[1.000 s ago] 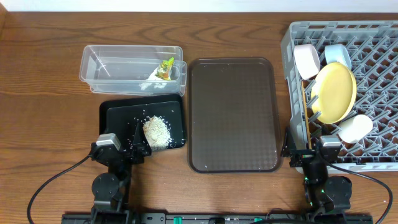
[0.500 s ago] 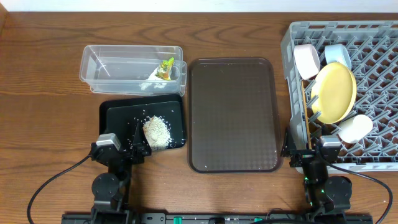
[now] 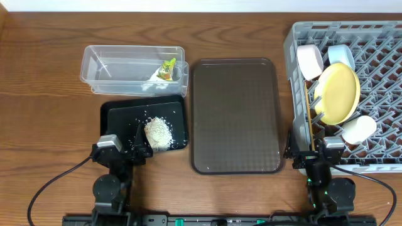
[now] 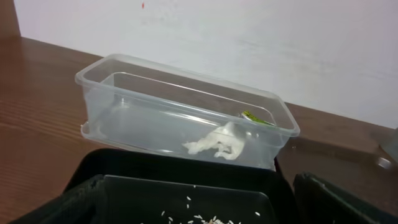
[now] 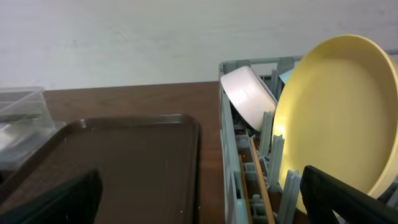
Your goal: Sort waste into correct bins and load items into the dishwasher rack
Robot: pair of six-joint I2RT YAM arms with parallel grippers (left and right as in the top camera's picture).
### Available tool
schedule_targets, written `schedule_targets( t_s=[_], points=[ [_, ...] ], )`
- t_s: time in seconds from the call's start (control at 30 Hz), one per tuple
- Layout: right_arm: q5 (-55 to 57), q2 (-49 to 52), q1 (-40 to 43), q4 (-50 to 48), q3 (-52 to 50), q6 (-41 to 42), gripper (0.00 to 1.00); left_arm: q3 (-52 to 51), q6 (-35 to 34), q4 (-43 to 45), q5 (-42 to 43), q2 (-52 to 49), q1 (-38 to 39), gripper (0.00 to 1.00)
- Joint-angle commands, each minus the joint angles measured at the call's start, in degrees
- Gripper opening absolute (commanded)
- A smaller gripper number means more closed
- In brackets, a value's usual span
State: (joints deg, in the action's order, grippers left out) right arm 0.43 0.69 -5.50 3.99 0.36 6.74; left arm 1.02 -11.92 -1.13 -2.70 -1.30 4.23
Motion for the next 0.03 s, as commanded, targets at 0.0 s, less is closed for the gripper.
schedule_targets(
  t_s=[0.0],
  points=[
    [-0.3, -0.3, -0.5, 0.3, 0.0, -0.6, 0.99, -0.8, 0.5, -2.7, -0.6, -0.1, -0.3, 0.96]
  ],
)
